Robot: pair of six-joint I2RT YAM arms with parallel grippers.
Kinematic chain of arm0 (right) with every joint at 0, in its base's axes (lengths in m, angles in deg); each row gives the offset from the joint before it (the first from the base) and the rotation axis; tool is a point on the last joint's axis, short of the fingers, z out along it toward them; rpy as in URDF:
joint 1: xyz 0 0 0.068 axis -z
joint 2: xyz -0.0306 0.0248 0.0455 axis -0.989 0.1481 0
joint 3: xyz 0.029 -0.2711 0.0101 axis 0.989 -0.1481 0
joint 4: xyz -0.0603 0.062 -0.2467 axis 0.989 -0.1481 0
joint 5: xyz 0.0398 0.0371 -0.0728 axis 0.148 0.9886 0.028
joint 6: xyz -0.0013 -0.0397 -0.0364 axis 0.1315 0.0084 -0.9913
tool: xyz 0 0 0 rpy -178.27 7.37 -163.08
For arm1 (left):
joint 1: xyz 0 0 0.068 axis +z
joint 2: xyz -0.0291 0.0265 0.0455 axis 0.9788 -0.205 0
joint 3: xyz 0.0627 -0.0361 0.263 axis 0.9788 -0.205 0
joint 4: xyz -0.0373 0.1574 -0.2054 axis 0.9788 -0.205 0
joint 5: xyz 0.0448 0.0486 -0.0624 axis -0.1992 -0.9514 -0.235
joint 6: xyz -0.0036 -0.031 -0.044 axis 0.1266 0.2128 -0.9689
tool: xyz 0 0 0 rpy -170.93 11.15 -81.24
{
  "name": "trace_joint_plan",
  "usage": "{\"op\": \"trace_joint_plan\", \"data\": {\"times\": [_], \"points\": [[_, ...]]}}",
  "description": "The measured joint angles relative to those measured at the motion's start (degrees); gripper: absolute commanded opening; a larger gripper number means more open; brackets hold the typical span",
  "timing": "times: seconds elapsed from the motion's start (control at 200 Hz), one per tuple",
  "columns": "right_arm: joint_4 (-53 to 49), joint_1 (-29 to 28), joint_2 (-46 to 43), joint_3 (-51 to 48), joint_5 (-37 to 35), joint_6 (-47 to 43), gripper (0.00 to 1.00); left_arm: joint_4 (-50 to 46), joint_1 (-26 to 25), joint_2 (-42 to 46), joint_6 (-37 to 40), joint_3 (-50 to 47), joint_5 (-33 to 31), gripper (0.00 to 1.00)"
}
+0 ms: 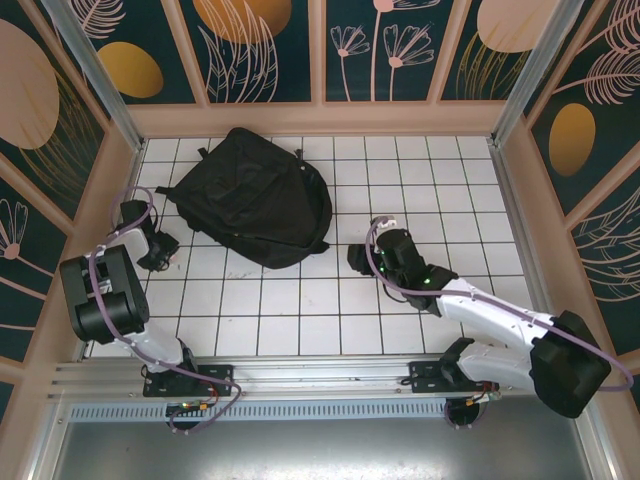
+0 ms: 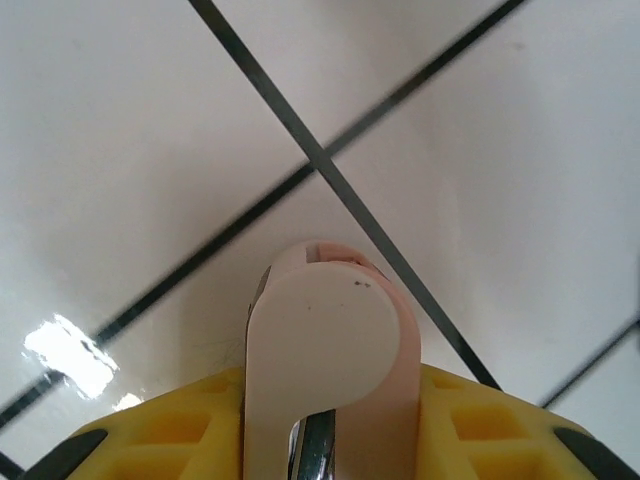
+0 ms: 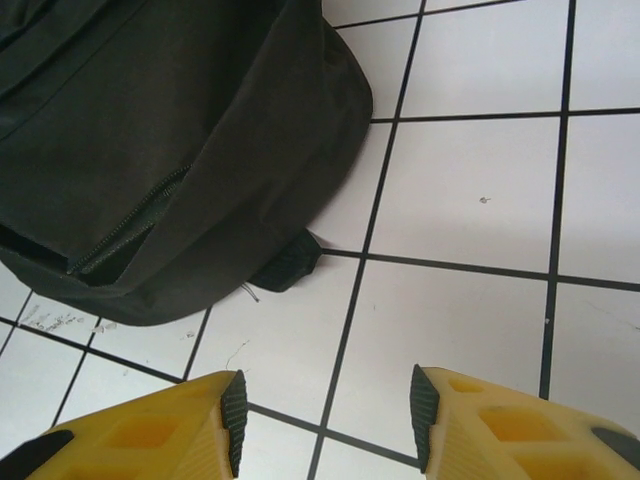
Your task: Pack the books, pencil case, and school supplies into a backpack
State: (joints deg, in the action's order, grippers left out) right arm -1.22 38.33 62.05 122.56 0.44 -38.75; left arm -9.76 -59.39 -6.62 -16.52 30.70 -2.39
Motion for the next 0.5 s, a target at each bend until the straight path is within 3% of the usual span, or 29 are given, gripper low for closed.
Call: {"op": "trace_joint_plan", "data": {"times": [0.27, 0.5], "points": [[-4.7, 0.1, 6.7, 11.4, 0.3, 0.0, 0.5, 0.1, -0.4, 17.4, -4.0, -6.3, 7.8, 0.32], [-13.3, 1.7, 25.0, 34.3, 5.0, 0.0, 0.51, -1.5, -5.0, 32.3, -4.9, -10.3, 13.4, 0.32]]}}
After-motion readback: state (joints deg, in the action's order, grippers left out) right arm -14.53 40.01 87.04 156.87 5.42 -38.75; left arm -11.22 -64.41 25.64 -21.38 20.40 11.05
